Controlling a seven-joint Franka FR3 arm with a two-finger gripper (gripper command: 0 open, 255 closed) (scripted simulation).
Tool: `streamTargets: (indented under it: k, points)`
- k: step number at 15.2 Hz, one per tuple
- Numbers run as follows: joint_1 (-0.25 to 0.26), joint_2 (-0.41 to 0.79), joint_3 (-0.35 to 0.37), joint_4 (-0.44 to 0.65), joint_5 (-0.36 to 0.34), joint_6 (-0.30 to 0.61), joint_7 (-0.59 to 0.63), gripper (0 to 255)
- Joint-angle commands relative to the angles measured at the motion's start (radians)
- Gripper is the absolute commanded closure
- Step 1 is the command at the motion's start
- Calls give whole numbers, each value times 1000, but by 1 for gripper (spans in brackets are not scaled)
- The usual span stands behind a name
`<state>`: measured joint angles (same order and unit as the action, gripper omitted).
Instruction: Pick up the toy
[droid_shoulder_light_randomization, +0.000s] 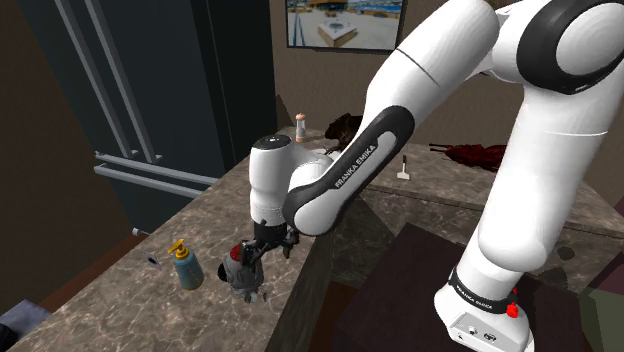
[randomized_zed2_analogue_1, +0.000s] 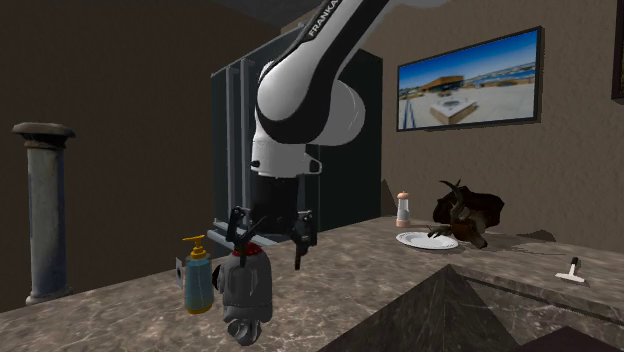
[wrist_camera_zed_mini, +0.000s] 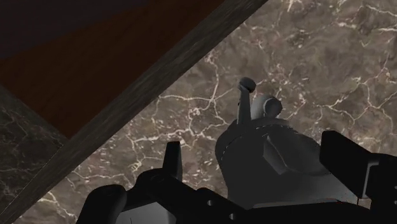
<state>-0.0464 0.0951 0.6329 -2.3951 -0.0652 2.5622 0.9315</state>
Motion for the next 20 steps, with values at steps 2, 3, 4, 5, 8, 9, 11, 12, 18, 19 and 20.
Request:
streamTargets:
  k: [2, 3, 4, 5, 8, 9, 11, 12, 18, 19, 20]
  points:
    - [50, 138, -41, 65, -155, 45, 171, 0]
    - [60, 150, -52, 64, -168, 56, 180, 0]
    - [66, 163, -61, 64, -182, 67, 190, 0]
    - [73, 176, -69, 64, -197, 78, 201, 0]
    - [94, 215, -97, 66, -240, 110, 231, 0]
    - [101, 228, -107, 67, -255, 121, 242, 0]
    - [106, 235, -113, 67, -263, 127, 247, 0]
    - [107, 237, -115, 66, -264, 129, 249, 255]
    - [108, 239, -116, 68, -266, 130, 249, 255]
    - [109, 242, -118, 70, -268, 130, 251, 255]
    - [108, 240, -117, 69, -267, 130, 250, 255]
